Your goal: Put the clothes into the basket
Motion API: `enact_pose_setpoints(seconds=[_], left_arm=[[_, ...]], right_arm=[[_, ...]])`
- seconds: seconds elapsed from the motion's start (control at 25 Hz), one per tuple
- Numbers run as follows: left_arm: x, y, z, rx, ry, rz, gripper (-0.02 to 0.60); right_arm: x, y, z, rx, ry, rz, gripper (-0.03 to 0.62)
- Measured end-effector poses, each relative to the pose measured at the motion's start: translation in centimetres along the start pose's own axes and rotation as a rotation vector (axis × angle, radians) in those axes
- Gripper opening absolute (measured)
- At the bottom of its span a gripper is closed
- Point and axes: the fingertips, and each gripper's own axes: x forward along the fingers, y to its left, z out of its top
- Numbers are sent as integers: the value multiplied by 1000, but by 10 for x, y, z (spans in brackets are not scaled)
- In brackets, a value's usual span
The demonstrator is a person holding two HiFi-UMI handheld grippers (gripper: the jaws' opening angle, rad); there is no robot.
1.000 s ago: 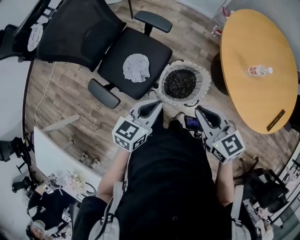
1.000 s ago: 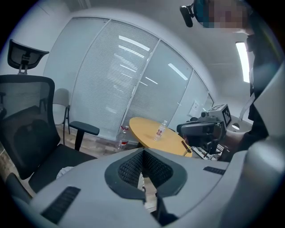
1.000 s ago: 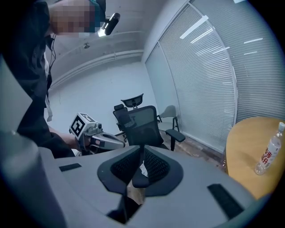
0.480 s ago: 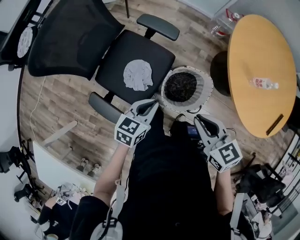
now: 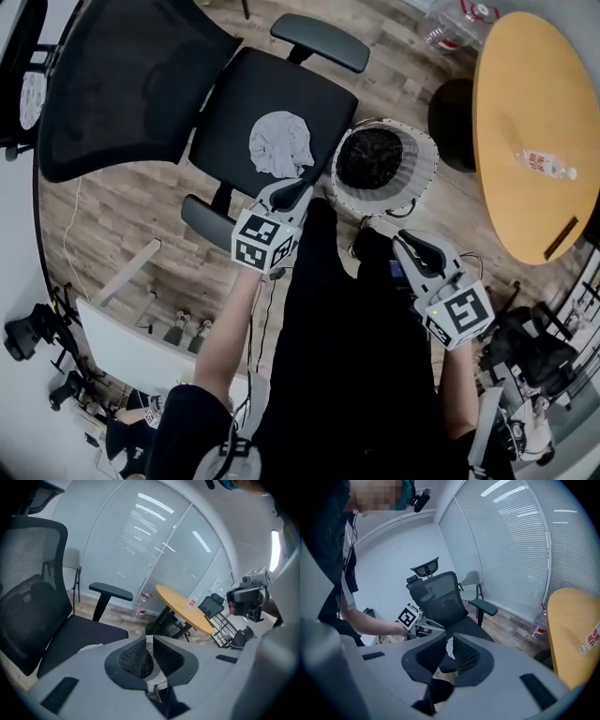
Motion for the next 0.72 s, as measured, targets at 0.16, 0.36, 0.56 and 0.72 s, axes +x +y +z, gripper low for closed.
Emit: enact_pose_setpoints(seconds=[0.16,0.36,0.56,0.72], left_arm=[[17,27,-19,-5,65,8,106],[41,55,-44,-17,126,2,194],[63,89,-63,-40,172,34,258],[78,111,-78,-42,209,69,295]], right_arm=[[14,0,-4,16,38,3,65],[25,2,-15,49,82,2,81],[33,3,-24,75,113,-11,95],[37,1,-31,100,125,-18,98]])
